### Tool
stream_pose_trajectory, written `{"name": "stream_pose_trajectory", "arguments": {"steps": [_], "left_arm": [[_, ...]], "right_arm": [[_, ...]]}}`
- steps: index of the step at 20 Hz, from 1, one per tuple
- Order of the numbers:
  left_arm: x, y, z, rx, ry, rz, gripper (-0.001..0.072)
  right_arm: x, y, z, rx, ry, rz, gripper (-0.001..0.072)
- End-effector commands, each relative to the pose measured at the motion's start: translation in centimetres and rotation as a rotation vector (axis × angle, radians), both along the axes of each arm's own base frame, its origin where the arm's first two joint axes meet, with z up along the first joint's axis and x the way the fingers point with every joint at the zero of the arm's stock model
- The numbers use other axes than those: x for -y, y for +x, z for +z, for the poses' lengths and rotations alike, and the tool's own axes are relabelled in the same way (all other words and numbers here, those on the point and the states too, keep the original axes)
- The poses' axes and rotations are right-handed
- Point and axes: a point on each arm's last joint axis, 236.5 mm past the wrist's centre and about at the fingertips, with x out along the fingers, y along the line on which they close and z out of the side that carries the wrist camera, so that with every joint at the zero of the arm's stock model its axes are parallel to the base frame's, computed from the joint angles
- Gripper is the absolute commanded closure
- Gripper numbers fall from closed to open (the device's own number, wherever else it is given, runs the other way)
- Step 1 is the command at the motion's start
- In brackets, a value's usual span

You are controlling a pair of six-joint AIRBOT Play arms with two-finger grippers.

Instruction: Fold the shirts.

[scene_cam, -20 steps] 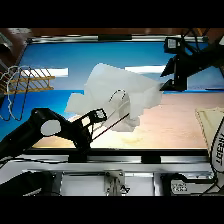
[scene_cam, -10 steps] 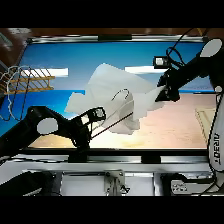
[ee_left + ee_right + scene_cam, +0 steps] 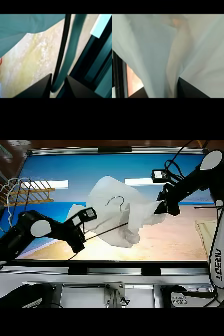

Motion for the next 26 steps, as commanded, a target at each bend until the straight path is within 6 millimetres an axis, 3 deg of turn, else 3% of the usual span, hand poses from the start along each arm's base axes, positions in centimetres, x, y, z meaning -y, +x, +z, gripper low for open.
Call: {"name": "stream_pose_trajectory", "arguments": {"steps": [1,2,5,10,12,15,16,17,18,20,22,26], "left_arm": [[-2.7,3.5,0.3,0.062,0.002,0.108,0.0157],[-3.4,4.6,0.7,0.086,-0.003,0.138,0.0072],[-5.1,7.7,3.1,0.179,-0.021,0.207,-0.0012],[-7.8,11.4,9.2,0.315,-0.080,0.321,-0.0009],[-10.2,12.7,12.3,0.359,-0.111,0.462,-0.0006],[-15.8,13.4,15.9,0.367,-0.186,0.769,0.0023],[-17.9,13.0,16.3,0.348,-0.216,0.888,0.0152],[-19.5,12.5,16.2,0.322,-0.240,0.977,0.0212],[-20.4,11.9,15.9,0.289,-0.282,1.042,0.0212],[-19.3,10.5,14.3,0.184,-0.395,1.077,0.0212],[-16.2,8.6,11.4,0.037,-0.486,1.062,0.0212],[-5.7,4.4,6.2,-0.331,-0.746,0.947,0.0204]], "right_arm": [[0.1,-0.6,0.3,-0.023,-0.006,-0.022,0.0662],[0.1,-0.6,0.5,-0.021,-0.006,-0.025,0.0662],[0.1,-0.9,0.8,-0.029,-0.007,-0.042,0.0662],[0.2,-1.2,1.3,-0.032,-0.013,-0.070,0.0663],[0.2,-1.4,2.0,-0.024,-0.012,-0.095,0.0663],[0.2,-1.9,4.1,0.021,-0.004,-0.151,0.0663],[0.2,-2.0,4.9,0.038,0.002,-0.185,0.0663],[0.1,-2.1,5.9,0.059,0.010,-0.223,0.0663],[0.0,-2.3,6.8,0.078,0.024,-0.254,0.0663],[-1.3,-2.7,9.1,0.087,0.103,-0.328,0.0663],[-2.3,-2.9,10.9,0.073,0.175,-0.416,0.0664],[-4.6,-4.6,12.1,0.038,0.207,-0.444,0.0666]]}}
